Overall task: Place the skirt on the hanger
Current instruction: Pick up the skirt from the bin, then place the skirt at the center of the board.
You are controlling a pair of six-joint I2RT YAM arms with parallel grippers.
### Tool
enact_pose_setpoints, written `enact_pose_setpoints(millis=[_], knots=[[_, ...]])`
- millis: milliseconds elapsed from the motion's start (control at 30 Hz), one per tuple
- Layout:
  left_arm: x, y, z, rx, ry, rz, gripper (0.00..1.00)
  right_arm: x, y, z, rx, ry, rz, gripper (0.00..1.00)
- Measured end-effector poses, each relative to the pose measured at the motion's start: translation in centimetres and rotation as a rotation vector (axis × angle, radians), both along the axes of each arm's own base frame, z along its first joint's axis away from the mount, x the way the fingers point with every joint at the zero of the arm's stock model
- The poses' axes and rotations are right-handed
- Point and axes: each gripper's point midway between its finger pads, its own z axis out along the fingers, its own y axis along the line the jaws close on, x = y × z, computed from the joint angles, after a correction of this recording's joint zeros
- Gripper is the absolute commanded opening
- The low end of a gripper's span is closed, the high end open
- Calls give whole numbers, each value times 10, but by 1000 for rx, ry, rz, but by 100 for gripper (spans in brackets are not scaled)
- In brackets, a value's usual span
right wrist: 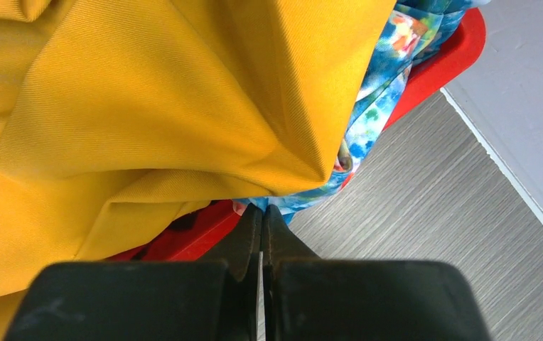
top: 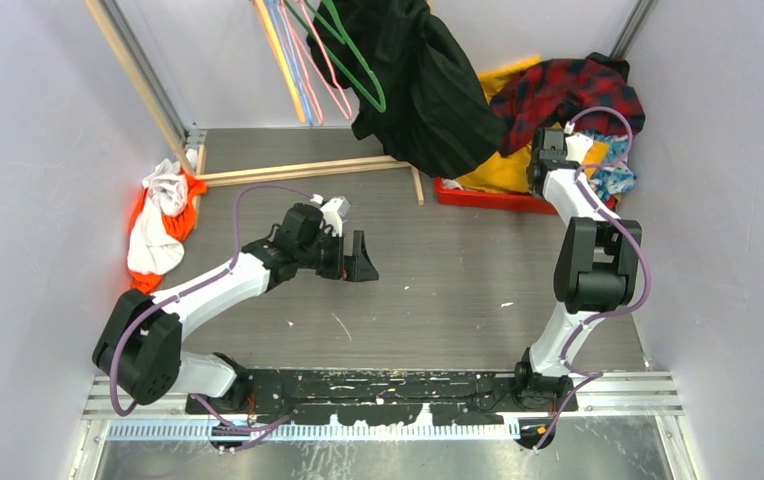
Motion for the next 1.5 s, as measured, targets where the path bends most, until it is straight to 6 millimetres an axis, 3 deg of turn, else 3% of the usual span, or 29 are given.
enact_pose_setpoints(millis=[133,233,367,500,633,767,867,967,1067,1300,1500], knots=[[0,0,0,0,0,0,91,-1,1,11,2,-22,3,1],[-1,1,0,3,4,1,91,-4,5,41,8,-87,17,1],[-2,4,8,5,-3,6,91,-21,12,113,18,-236,43,1],[-2,6,28,-7,-35,12,90,-48,27,214,27,-460,97,1],[-3,10,52,-29,-89,21,90,-85,44,301,48,-658,171,1],[-9,18,68,-31,-128,32,90,-120,70,365,104,-797,300,1],[-15,26,79,-30,-155,45,90,-137,100,393,181,-852,443,1],[-22,34,90,-34,-178,57,90,-148,134,406,293,-871,596,2],[-30,42,101,-40,-202,71,90,-159,167,403,433,-846,737,1],[-44,56,115,-48,-237,94,90,-173,233,370,778,-742,964,1],[-49,60,117,-49,-232,102,90,-195,310,343,949,-581,1202,1]])
